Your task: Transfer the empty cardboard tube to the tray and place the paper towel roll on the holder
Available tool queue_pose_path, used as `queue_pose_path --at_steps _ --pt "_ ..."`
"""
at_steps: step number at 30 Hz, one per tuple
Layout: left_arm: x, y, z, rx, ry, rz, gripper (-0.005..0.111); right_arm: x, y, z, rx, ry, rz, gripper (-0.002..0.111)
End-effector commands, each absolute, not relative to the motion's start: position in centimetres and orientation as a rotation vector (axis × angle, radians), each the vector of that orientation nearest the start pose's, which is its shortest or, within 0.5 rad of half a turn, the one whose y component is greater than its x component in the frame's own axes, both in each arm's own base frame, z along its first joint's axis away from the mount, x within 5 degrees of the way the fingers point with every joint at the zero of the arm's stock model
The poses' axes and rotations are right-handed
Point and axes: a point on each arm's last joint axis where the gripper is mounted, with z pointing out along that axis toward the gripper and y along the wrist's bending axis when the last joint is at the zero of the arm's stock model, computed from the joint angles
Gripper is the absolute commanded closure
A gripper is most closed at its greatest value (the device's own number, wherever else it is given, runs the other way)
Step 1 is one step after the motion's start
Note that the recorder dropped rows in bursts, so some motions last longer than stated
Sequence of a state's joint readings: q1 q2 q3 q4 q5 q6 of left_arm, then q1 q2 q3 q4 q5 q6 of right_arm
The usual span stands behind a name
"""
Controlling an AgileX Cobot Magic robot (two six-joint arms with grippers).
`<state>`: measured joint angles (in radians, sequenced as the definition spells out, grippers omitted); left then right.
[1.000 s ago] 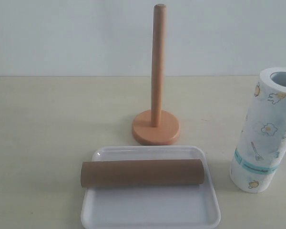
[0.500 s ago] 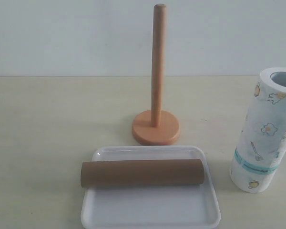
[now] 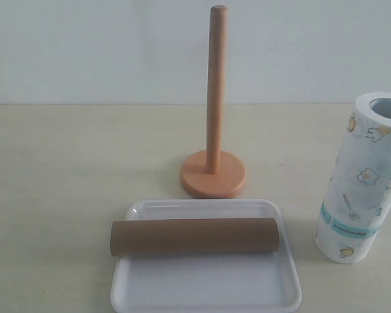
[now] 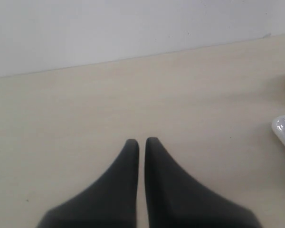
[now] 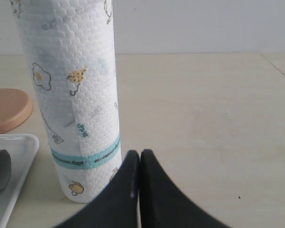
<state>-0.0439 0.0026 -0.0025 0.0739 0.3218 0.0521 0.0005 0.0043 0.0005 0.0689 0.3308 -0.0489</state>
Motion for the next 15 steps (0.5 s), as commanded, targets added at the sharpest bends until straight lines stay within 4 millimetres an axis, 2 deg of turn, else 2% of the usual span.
queue_pose_path --at_steps 1,15 --pt "5.4 -0.08 18.42 0.106 1.801 0.049 0.103 5.39 0.22 18.38 -0.006 1.809 0.033 0.108" --pt "5.4 -0.08 18.44 0.106 1.799 0.048 0.103 5.39 0.22 18.38 -0.006 1.809 0.033 0.108"
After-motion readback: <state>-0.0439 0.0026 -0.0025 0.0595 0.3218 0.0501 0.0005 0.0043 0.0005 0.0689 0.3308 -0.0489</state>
